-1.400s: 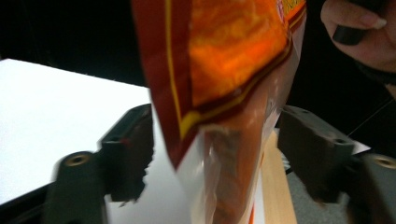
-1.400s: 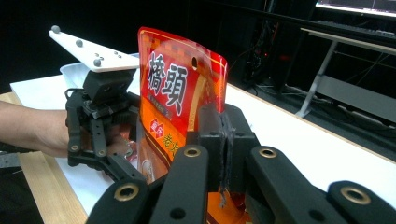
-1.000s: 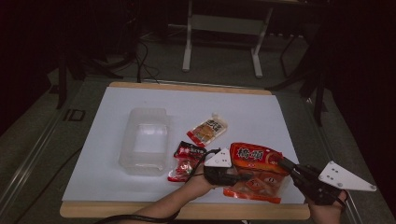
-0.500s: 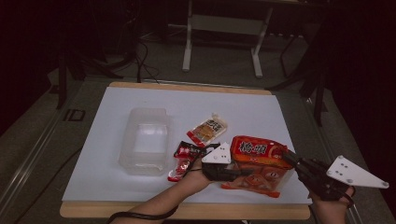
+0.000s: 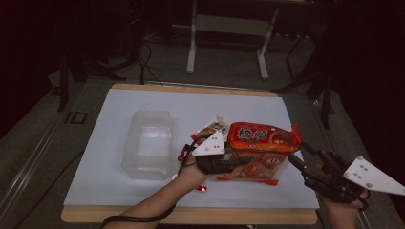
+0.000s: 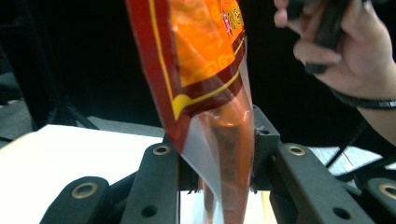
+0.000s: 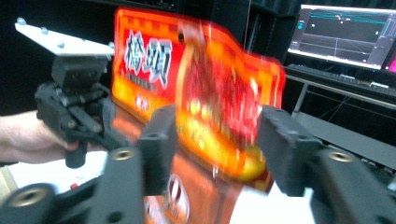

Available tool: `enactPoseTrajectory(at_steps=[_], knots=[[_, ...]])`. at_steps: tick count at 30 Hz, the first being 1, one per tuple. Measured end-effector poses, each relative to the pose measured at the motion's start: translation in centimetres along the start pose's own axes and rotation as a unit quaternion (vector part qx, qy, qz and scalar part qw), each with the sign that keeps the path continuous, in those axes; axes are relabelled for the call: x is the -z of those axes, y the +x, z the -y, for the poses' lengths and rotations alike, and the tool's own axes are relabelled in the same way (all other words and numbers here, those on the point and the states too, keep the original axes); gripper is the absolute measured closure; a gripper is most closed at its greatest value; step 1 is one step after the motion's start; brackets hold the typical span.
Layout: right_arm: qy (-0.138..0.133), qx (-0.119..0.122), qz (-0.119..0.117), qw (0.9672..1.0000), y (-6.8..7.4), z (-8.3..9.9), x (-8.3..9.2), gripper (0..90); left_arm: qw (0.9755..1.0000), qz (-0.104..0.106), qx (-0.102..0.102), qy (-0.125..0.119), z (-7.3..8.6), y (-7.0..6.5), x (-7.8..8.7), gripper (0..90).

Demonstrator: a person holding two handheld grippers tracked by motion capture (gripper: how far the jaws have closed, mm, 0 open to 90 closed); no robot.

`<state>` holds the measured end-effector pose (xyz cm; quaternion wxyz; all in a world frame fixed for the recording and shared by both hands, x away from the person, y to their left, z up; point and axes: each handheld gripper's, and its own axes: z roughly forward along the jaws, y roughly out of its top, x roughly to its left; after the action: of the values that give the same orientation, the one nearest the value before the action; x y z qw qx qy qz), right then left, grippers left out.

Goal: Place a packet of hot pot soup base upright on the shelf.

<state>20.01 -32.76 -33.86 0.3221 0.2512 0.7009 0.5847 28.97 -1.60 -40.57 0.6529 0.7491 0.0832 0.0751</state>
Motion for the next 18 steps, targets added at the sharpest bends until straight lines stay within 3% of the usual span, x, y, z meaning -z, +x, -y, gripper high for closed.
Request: enactPoseTrajectory(at_steps=[4,8,11,18], knots=[[-0.005,-0.006,0.002,1.0,0.2,0.1,-0.3,31.2,0.9997,-0.02,-0.01,-0.007,-1.2,0.4,1.2,71.5],[-0.013,-0.005,0.008,0.9999,0.3,0.2,-0.5,23.6,0.9988,-0.041,-0.02,-0.014,-2.4,1.1,2.7,71.4],[-0.001,-0.014,0.006,0.9999,0.3,0.6,-1.1,15.2,0.9974,-0.065,-0.022,-0.025,-3.4,1.8,4.4,71.4],[0.003,-0.027,-0.019,0.9994,0.6,1.5,-2.0,11.7,0.9936,-0.102,-0.027,-0.04,-4.6,3.0,7.2,71.5]])
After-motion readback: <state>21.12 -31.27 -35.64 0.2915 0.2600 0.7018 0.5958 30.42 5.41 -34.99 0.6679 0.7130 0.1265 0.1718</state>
